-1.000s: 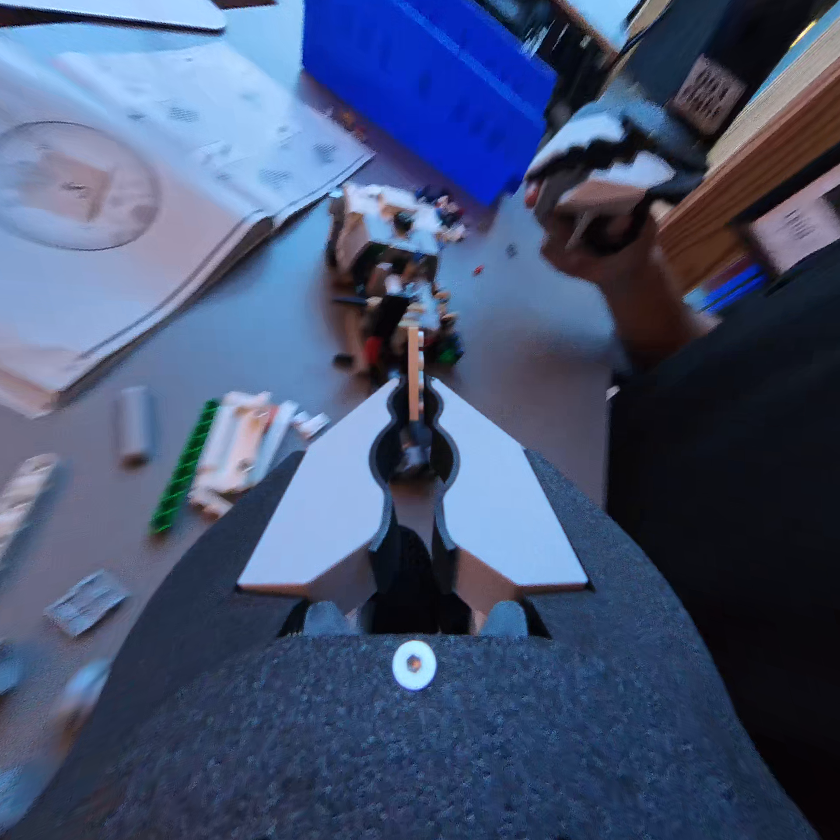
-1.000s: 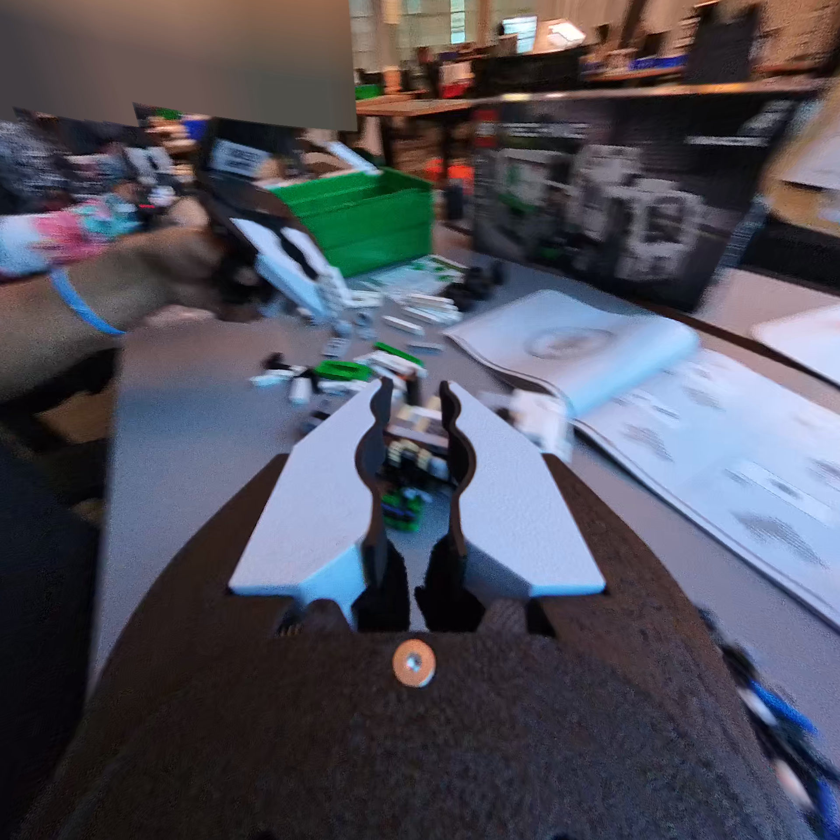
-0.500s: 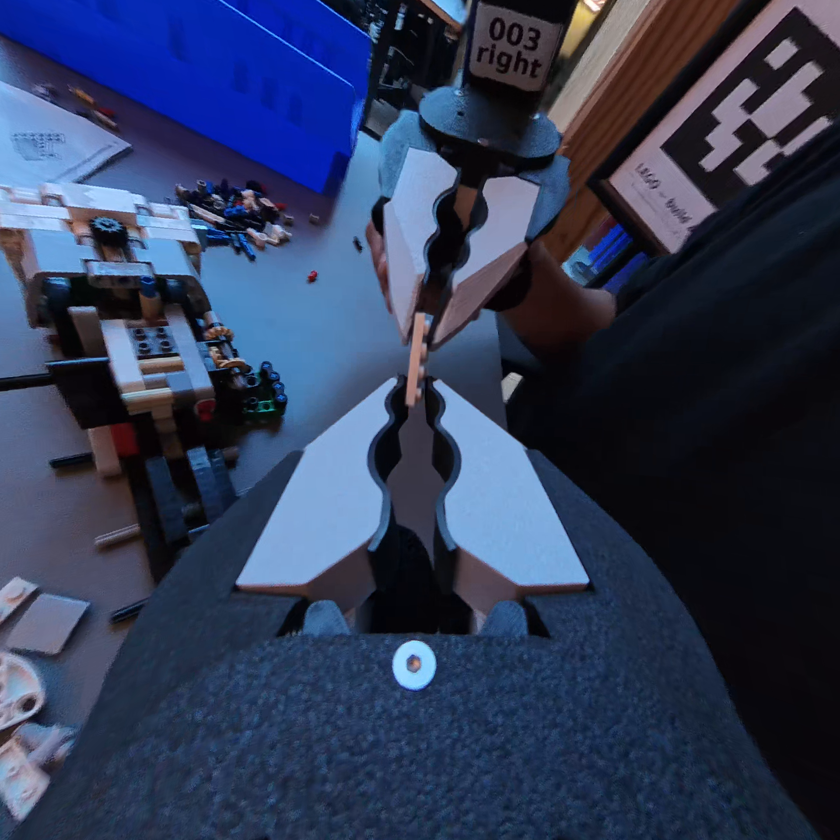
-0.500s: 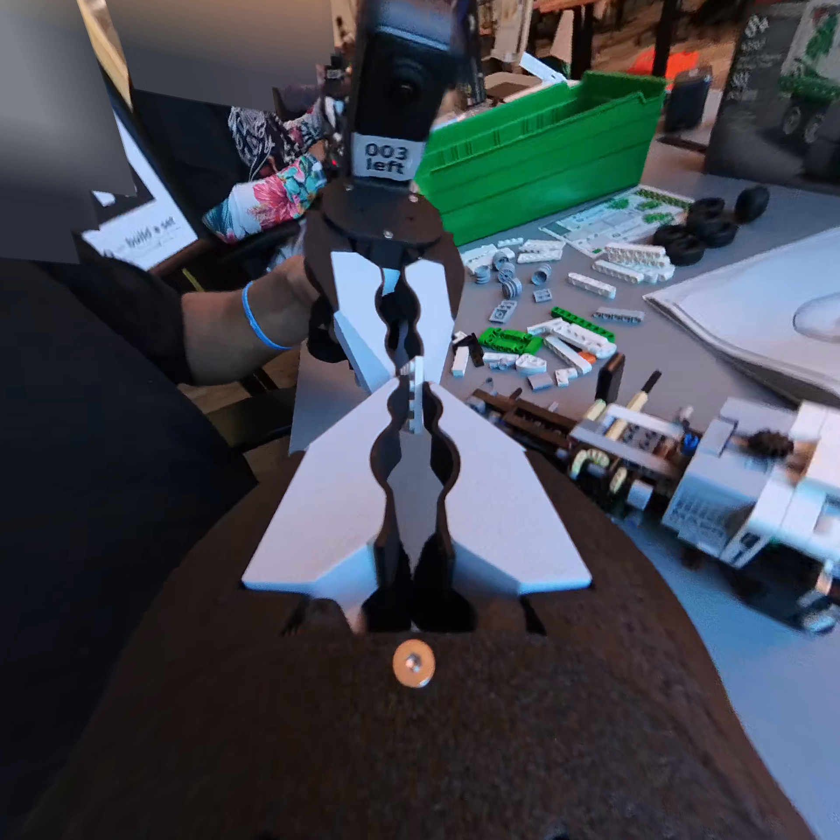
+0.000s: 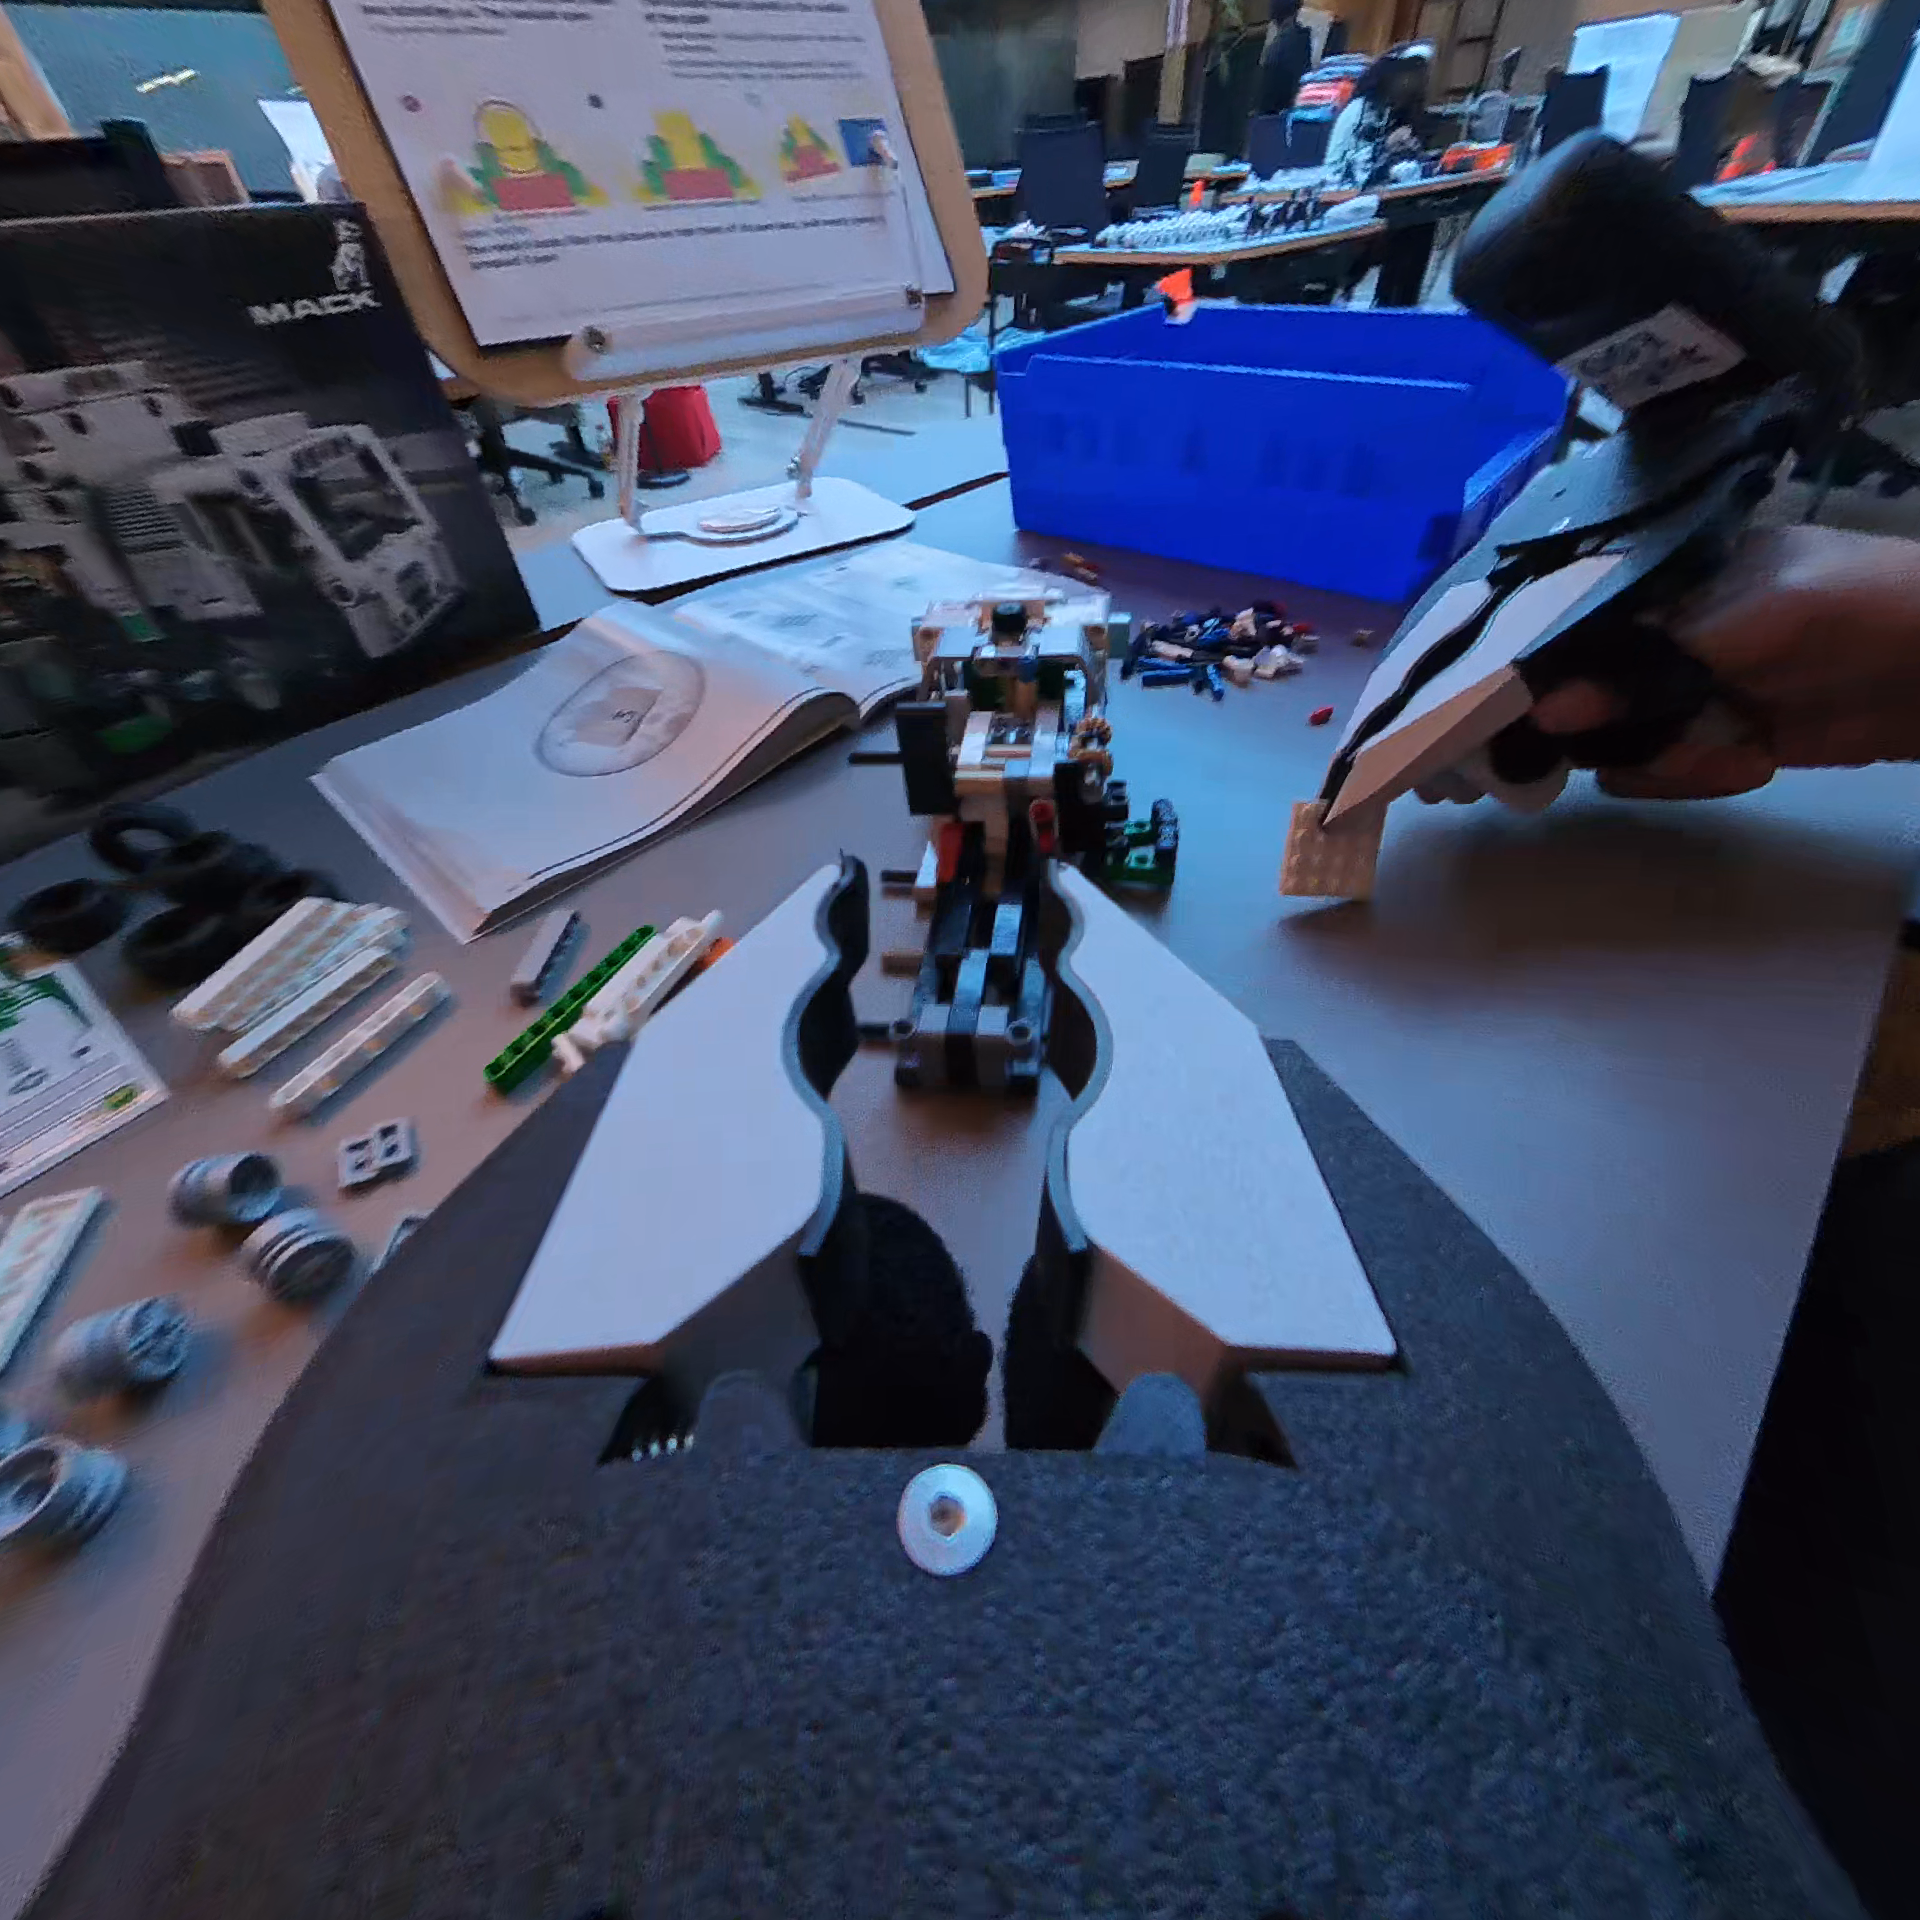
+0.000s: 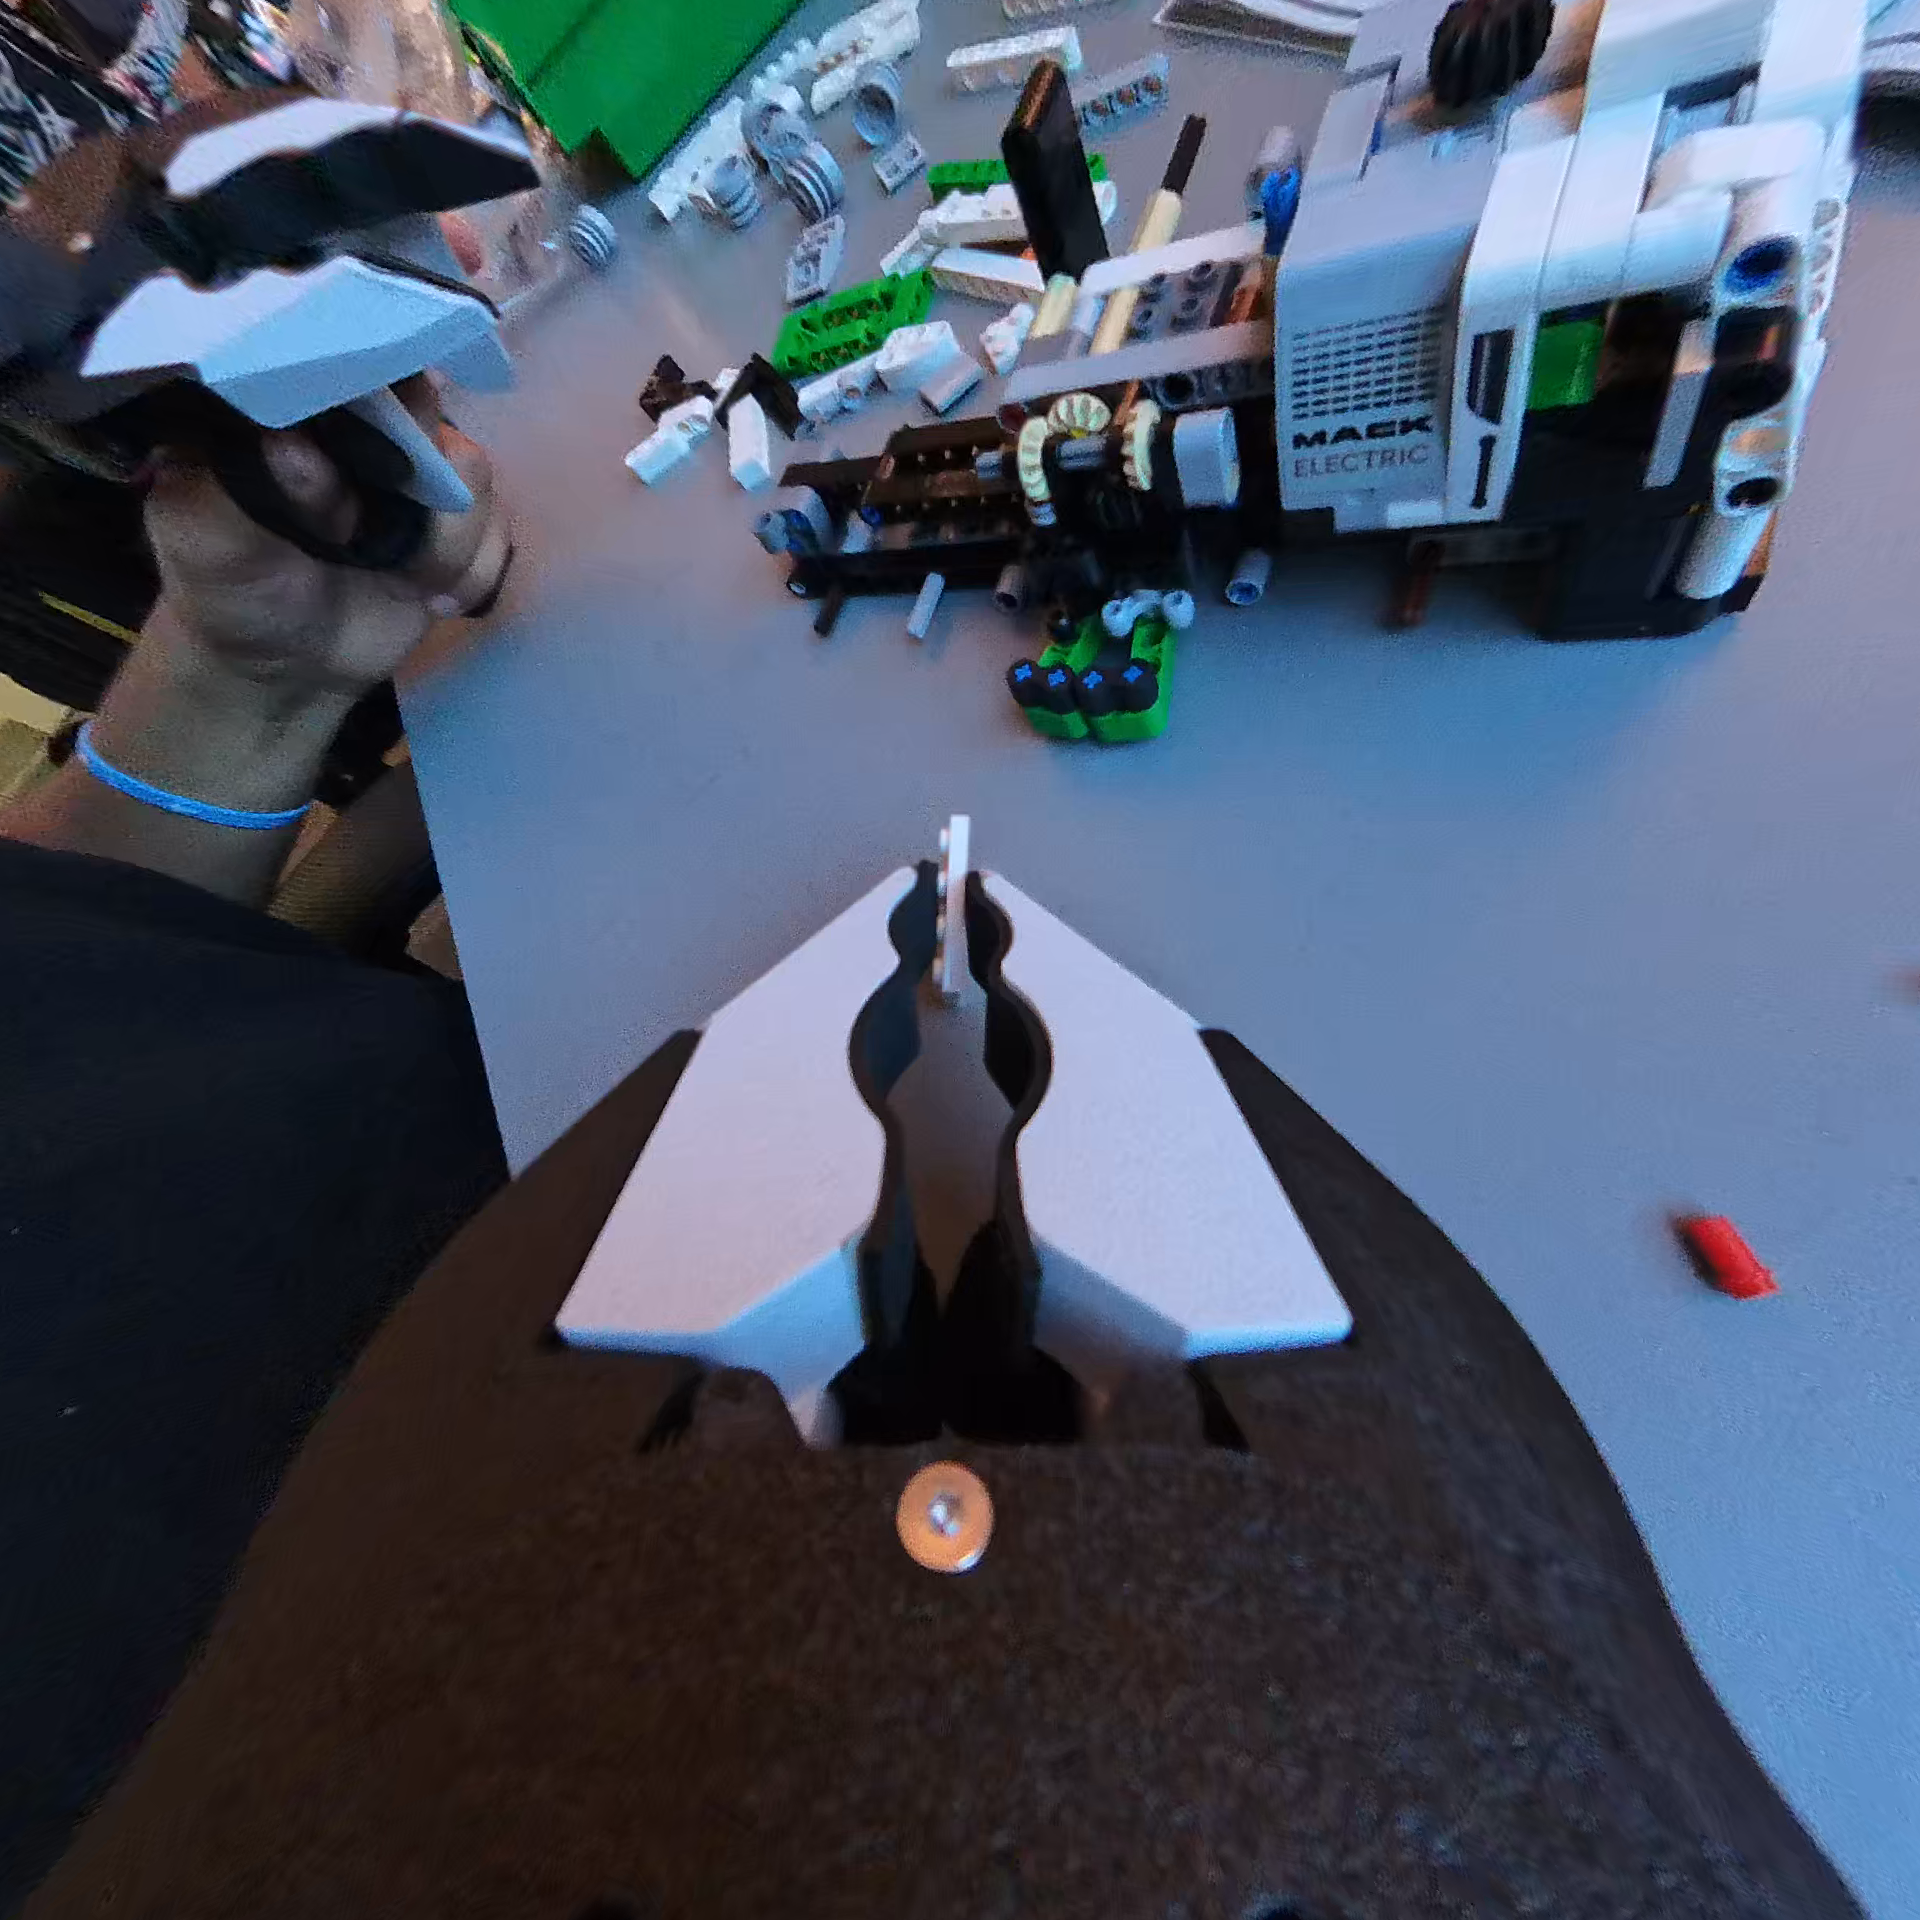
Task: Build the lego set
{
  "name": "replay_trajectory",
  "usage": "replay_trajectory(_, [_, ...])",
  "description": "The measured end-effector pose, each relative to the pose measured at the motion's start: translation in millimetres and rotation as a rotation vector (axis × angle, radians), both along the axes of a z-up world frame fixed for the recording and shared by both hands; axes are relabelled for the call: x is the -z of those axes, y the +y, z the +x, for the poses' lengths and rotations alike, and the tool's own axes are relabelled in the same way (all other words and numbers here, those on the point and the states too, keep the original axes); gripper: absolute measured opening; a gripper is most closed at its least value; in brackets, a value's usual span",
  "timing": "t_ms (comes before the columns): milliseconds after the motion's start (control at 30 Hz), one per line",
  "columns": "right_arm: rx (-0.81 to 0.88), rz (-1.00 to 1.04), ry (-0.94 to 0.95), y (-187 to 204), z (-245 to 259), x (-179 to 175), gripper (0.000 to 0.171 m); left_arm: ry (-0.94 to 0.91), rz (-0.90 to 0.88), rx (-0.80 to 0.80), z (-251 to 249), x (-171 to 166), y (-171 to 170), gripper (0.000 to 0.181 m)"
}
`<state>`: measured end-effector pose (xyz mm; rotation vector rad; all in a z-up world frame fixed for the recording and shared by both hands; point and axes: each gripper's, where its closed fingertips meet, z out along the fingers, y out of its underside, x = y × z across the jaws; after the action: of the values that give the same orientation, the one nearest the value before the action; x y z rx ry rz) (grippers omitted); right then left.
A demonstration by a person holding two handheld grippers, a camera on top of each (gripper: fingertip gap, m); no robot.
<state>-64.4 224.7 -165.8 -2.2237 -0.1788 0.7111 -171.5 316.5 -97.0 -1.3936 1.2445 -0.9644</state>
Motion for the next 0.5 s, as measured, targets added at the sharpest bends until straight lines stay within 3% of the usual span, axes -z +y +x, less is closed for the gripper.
replay_trajectory(200, [0.005, 0.018, -0.102, 2, 9, 5, 0.005, 0.111, 0.096, -0.077, -24, 18, 17, 0.028])
replay_trajectory(500, [-0.001, -0.005, -0.221, 7, 20, 20, 0.009, 0.061, 0.105, -0.078, -11, 10, 36, 0.028])
